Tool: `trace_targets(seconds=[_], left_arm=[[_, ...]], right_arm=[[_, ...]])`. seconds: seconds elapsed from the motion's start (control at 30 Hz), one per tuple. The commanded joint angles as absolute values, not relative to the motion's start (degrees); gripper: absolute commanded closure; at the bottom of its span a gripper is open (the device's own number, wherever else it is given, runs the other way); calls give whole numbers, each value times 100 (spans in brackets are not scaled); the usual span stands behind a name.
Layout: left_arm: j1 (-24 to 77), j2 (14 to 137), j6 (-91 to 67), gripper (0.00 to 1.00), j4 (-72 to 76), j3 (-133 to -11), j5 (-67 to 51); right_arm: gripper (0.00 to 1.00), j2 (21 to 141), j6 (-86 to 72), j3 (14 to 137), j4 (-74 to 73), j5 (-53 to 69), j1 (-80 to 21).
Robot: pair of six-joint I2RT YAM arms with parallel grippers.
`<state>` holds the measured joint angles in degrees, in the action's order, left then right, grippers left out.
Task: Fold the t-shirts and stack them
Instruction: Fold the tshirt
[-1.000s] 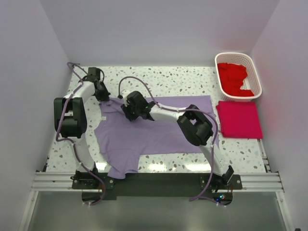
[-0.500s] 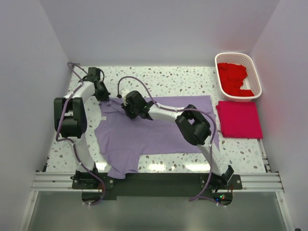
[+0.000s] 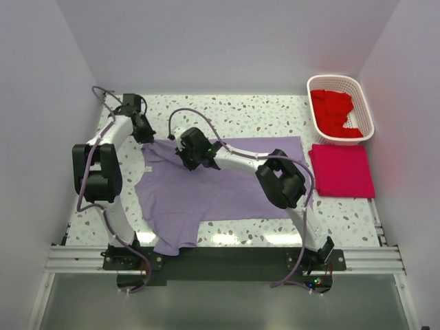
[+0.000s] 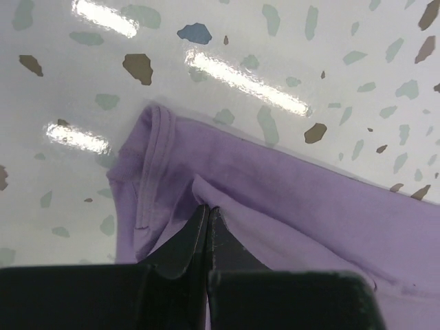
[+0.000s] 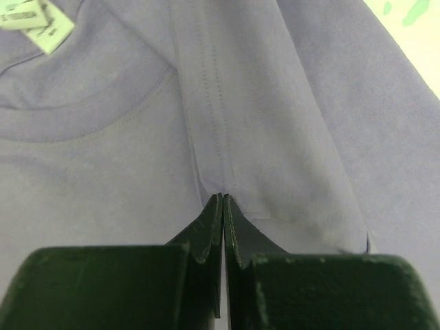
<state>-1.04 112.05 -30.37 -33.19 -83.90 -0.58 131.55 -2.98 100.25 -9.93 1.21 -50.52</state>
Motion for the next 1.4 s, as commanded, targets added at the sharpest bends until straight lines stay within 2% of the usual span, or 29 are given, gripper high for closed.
trace_targets(seconds=[0.0,0.2,0.53,0.83,0.87,0.9,1.03,1.13,1.2,1.37], left_arm=[[-88,10372,-2953,100,-3515,-8377,141],[-97,9344,-3076,100,-3402,-7209,-158],[-97,8166,-3234,100,-3270,-5188,-343],[-97,7910,-3331,99,-3111,-4474,-141],[-97,7910,-3331,98,-3094,-4456,-106],[-97,7919,-3331,93,-3085,-4430,-79],[-97,7840,-3349,76,-3146,-4517,104],[-97,7664,-3366,60,-3252,-4877,464],[-97,7629,-3358,55,-3278,-5140,658],[-97,8355,-3340,54,-2955,-6142,905]], right_arm=[[100,12305,-158,10011,-1466,403,-5071],[100,11778,-141,9467,-1740,615,-5080],[100,11663,316,9088,-2179,1054,-5080],[100,11821,475,8974,-2391,1248,-5071],[99,11873,483,8965,-2408,1265,-5080],[96,11918,475,8982,-2434,1300,-5080],[69,11945,422,9070,-2637,1257,-5063],[54,11629,361,9026,-2645,863,-5019],[51,11340,308,9018,-2715,493,-4827],[49,10890,-121,8746,-2575,-96,-3852]])
